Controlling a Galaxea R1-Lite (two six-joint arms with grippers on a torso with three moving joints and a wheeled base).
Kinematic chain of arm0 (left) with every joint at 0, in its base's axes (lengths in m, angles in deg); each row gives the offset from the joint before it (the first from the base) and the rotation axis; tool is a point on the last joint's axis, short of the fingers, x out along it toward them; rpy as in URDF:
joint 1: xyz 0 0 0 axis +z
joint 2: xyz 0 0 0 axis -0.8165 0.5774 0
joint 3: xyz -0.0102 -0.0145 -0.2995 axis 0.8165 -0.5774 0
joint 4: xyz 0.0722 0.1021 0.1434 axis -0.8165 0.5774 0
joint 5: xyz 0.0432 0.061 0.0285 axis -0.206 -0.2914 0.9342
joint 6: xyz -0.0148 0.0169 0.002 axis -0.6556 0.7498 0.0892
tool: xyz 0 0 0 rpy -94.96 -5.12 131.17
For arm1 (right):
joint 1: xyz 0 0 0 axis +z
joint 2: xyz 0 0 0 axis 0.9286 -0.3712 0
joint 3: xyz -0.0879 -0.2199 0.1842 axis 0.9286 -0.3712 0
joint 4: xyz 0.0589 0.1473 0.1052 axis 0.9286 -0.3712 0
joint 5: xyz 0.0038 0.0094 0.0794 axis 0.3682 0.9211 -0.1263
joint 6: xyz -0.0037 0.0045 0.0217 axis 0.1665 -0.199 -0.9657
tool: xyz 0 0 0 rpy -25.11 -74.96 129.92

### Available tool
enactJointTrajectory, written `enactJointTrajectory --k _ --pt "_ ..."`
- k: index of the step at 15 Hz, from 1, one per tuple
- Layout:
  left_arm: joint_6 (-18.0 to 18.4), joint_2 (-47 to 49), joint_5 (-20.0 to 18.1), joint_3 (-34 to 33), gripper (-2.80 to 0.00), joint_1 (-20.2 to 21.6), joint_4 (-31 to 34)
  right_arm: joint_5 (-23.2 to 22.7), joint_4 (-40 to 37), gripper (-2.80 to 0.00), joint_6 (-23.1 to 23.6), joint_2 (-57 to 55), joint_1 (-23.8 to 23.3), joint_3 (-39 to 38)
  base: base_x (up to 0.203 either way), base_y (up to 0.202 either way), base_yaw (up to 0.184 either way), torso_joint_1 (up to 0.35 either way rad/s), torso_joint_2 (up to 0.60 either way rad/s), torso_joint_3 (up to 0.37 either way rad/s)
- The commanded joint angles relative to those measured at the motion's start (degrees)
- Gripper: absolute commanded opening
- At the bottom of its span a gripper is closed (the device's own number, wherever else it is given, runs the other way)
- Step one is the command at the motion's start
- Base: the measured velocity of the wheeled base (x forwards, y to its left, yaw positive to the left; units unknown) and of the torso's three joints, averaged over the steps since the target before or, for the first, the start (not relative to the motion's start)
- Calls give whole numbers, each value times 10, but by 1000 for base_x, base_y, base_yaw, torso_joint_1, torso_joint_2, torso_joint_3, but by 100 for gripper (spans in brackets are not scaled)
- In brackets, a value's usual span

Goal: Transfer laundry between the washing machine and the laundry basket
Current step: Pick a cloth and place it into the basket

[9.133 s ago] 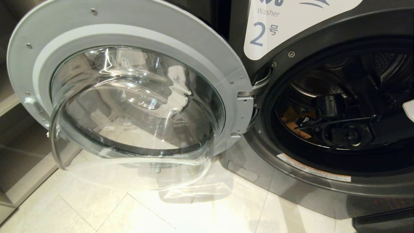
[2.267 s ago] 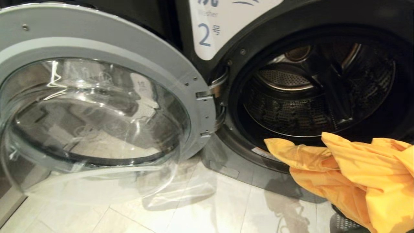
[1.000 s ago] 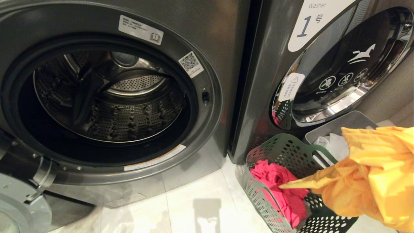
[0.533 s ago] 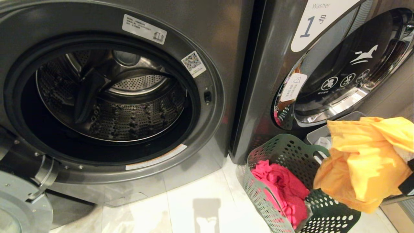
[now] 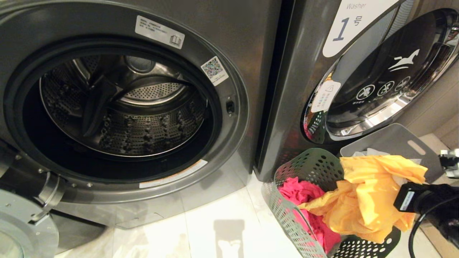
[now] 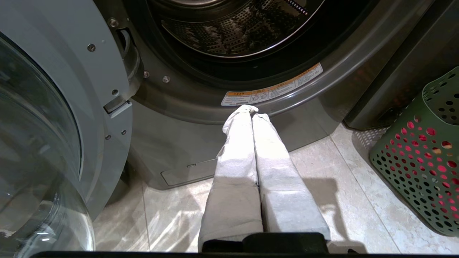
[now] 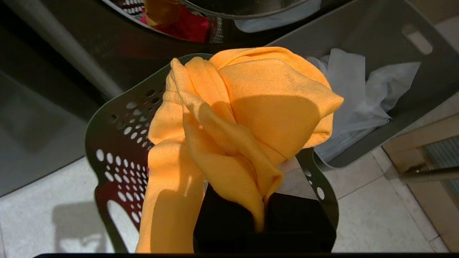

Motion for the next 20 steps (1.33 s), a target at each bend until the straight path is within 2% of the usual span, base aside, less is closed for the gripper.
enactJointTrajectory --k 1,4,8,12,15,16,20 --pt "0 1 0 -23 -280 0 -1 1 40 0 -6 -94 -19 18 0 0 0 0 0 0" --pt "-1 1 0 -23 -280 0 -1 -1 47 0 -6 -105 -21 34 0 0 0 0 0 0" --pt "-1 1 0 -23 -280 0 -1 -10 42 0 -1 -79 -16 17 0 0 0 0 0 0" --pt "-1 1 0 -23 -280 0 -1 -28 -8 0 52 67 -13 -67 0 0 0 0 0 0" --pt "0 1 0 -23 -280 0 -1 -28 -68 0 96 182 -15 -93 0 0 0 0 0 0" --pt "0 1 0 -23 -280 0 -1 -28 -81 0 124 191 -16 -98 0 0 0 0 0 0" --pt "0 1 0 -23 -280 0 -1 -30 -84 0 130 184 -13 -99 0 0 0 0 0 0"
